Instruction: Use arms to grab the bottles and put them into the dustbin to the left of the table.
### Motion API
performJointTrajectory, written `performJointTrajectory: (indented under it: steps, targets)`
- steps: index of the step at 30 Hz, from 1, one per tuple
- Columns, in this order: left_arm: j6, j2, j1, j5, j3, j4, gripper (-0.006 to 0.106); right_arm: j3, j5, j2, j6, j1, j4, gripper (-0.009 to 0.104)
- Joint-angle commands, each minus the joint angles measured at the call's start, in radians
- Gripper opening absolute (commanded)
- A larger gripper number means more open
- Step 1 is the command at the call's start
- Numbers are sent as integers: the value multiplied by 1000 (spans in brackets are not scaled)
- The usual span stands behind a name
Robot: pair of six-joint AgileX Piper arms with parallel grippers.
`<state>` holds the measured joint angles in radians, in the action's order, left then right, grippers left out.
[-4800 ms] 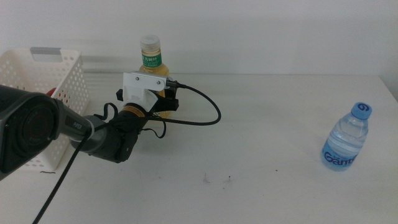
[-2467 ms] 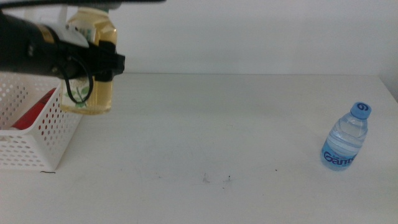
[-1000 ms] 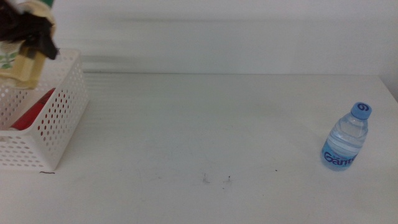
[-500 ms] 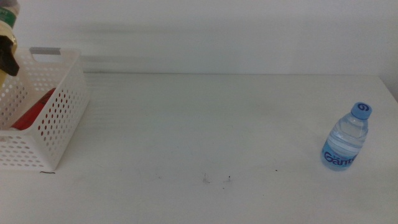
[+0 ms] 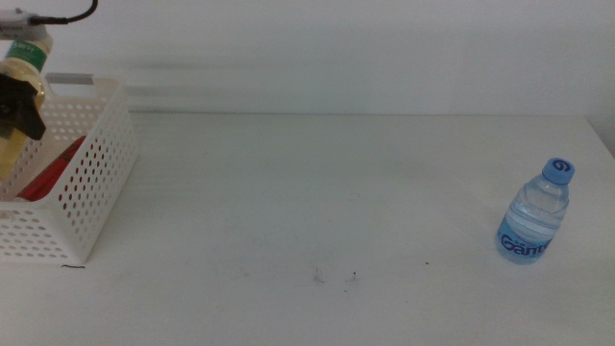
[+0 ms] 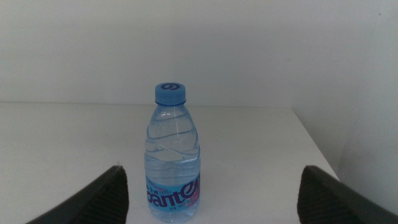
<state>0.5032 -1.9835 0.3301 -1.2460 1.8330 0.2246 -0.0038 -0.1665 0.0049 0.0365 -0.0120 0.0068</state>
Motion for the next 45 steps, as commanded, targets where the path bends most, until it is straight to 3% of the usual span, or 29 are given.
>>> performJointTrajectory:
  steps: [1, 11, 21, 36, 45]
  targets:
    - [8, 5, -2, 25, 15, 22, 32, 4, 9, -5, 6, -8, -7, 75]
    - [23, -6, -2, 25, 15, 8, 93, 4, 9, -5, 6, -8, -7, 75]
    - [4, 17, -14, 25, 15, 53, 94, 4, 9, -5, 6, -8, -7, 75]
    - [-22, 216, -161, 25, 15, -1, 94, 4, 9, -5, 6, -8, -7, 75]
    - [-78, 358, -317, 25, 13, 113, 94, 4, 9, -5, 6, -8, -7, 75]
